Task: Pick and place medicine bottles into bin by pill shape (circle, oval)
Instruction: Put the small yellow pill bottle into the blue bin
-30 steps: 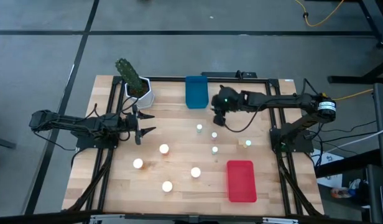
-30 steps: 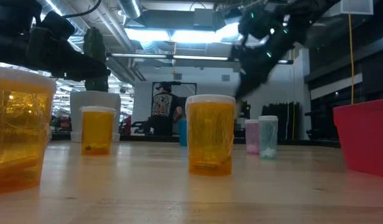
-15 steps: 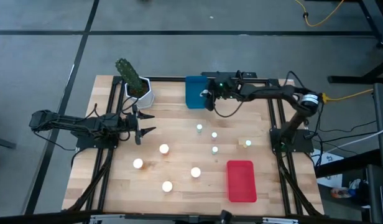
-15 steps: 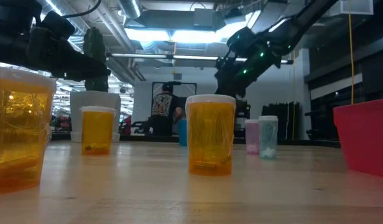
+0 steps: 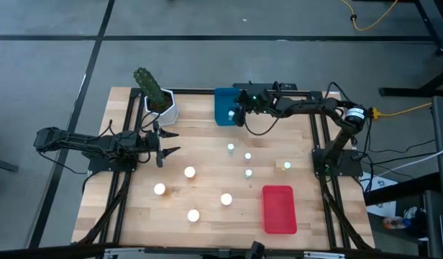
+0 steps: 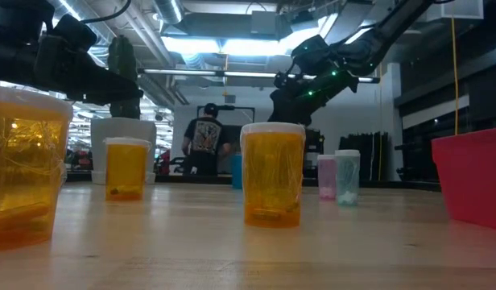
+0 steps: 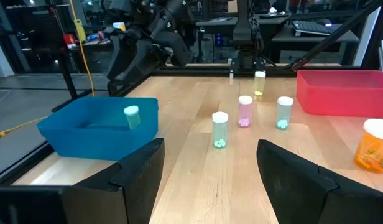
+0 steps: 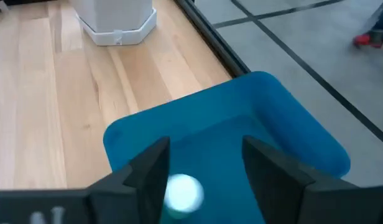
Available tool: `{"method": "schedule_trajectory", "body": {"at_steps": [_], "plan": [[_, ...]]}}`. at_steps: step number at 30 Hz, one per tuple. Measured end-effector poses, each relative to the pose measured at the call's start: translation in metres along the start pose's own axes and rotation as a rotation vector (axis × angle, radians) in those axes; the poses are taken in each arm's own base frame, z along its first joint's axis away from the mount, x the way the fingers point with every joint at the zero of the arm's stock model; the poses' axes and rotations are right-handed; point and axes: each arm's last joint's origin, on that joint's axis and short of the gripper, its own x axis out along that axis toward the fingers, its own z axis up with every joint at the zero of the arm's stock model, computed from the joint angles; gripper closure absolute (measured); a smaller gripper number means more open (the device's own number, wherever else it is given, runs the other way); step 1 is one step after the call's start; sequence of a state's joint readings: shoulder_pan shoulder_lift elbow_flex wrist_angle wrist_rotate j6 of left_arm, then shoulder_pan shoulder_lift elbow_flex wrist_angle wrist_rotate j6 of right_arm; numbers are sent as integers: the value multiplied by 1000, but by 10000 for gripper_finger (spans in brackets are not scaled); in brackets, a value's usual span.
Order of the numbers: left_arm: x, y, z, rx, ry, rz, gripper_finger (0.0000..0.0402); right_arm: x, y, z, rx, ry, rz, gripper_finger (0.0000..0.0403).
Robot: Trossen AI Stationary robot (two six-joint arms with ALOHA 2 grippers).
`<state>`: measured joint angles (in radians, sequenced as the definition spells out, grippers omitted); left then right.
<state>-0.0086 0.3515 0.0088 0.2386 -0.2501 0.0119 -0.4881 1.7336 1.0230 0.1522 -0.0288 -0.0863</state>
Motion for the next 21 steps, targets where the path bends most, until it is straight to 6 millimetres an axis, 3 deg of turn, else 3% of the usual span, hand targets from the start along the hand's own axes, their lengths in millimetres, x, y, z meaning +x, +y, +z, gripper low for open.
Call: {"method": "schedule_trajectory", "body": {"at_steps": [6,11,17,21], "plan": [[0,0,0,0,0,0,154,-12,4,29,19,45,62,168],[0,0,0,-2,0,0,154,-45,14,47,-13,180,138,171],[0,0,0,-1,0,2,154,-101,29,26,20,429,176,177],[0,0,0,-1,0,6,154,-127,41,0,-1,438,208,177]]}}
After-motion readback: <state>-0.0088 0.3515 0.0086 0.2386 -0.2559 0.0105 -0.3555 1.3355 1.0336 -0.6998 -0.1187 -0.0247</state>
